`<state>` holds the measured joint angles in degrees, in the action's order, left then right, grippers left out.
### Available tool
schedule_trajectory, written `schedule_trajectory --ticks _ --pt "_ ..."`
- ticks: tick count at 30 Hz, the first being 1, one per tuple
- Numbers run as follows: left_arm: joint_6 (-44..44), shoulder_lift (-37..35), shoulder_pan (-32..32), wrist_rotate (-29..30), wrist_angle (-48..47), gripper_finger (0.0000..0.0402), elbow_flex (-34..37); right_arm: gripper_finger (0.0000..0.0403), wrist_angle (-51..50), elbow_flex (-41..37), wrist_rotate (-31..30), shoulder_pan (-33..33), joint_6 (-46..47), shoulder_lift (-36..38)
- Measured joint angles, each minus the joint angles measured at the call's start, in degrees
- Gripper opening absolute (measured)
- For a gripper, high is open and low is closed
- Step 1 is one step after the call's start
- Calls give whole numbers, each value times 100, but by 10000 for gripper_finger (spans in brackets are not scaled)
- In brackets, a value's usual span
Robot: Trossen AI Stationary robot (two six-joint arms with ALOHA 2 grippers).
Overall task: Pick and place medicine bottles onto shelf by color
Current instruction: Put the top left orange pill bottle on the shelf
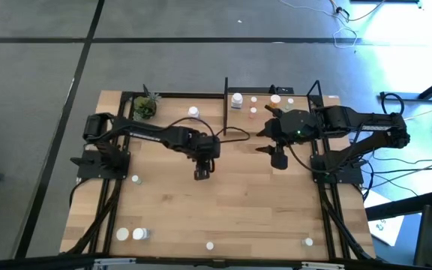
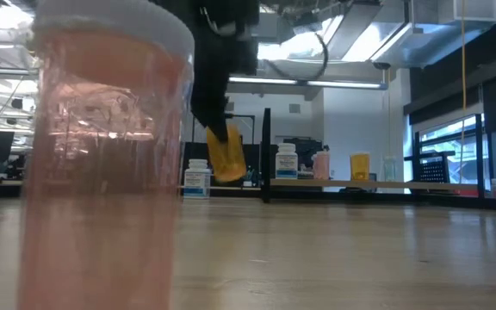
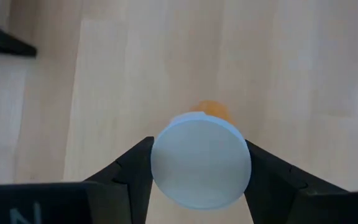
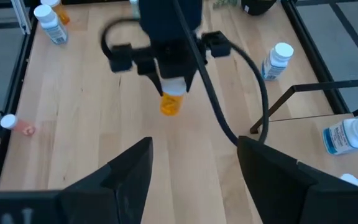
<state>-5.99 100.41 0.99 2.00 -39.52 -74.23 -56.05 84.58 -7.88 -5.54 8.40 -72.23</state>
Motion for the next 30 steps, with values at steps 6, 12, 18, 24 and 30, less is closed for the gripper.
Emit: schedule_trajectory --ticks 6,12,18,24,30 --pt "209 252 93 2 -97 187 2 236 0 0 -6 0 26 0" --pt "262 252 93 2 -74 187 2 236 0 0 -144 0 20 0" --pt "268 252 88 -20 -93 187 2 236 9 0 -149 1 20 0" --pt "212 252 88 -20 -97 187 2 236 11 0 -149 0 16 0" --pt "191 252 88 -20 -97 187 2 236 11 0 -151 1 16 -4"
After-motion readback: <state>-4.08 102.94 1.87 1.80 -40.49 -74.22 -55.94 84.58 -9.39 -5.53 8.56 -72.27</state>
